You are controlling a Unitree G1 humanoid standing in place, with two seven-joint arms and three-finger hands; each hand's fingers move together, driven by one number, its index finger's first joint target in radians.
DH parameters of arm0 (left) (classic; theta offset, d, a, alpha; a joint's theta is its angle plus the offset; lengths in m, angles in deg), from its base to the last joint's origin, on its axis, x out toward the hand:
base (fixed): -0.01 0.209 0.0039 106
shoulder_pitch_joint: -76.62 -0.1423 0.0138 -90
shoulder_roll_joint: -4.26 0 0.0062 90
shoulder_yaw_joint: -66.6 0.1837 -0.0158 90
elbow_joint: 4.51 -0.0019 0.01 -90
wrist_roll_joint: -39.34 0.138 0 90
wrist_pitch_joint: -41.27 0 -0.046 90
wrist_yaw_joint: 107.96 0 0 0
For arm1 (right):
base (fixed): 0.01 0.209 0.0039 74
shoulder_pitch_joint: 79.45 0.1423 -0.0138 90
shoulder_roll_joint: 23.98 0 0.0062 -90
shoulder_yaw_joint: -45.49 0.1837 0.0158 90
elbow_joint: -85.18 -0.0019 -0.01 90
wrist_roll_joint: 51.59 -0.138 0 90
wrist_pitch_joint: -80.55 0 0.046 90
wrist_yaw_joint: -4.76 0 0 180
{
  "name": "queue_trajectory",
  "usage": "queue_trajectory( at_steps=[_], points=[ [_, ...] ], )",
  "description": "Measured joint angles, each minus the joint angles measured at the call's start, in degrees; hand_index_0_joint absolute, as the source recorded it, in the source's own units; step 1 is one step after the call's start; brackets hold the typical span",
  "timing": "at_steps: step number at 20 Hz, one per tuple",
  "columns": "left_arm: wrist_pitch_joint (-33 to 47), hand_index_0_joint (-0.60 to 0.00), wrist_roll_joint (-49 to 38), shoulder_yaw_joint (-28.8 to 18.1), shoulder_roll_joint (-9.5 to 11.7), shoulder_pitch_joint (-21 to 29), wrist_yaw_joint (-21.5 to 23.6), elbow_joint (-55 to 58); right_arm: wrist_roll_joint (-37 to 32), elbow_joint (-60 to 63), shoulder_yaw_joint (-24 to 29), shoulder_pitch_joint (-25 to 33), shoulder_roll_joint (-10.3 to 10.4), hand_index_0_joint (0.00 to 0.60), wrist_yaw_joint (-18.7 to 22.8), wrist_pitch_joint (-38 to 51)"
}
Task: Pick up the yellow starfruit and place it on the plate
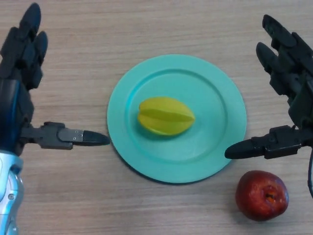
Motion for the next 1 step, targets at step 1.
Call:
queue_trajectory(
  at_steps=[1],
  points=[
    [0.02,0.0,0.0,-0.01,0.0,-0.03,0.0,0.0,0.0,0.0,-0.01,0.0,0.0,0.0,0.0,0.0]
  ],
)
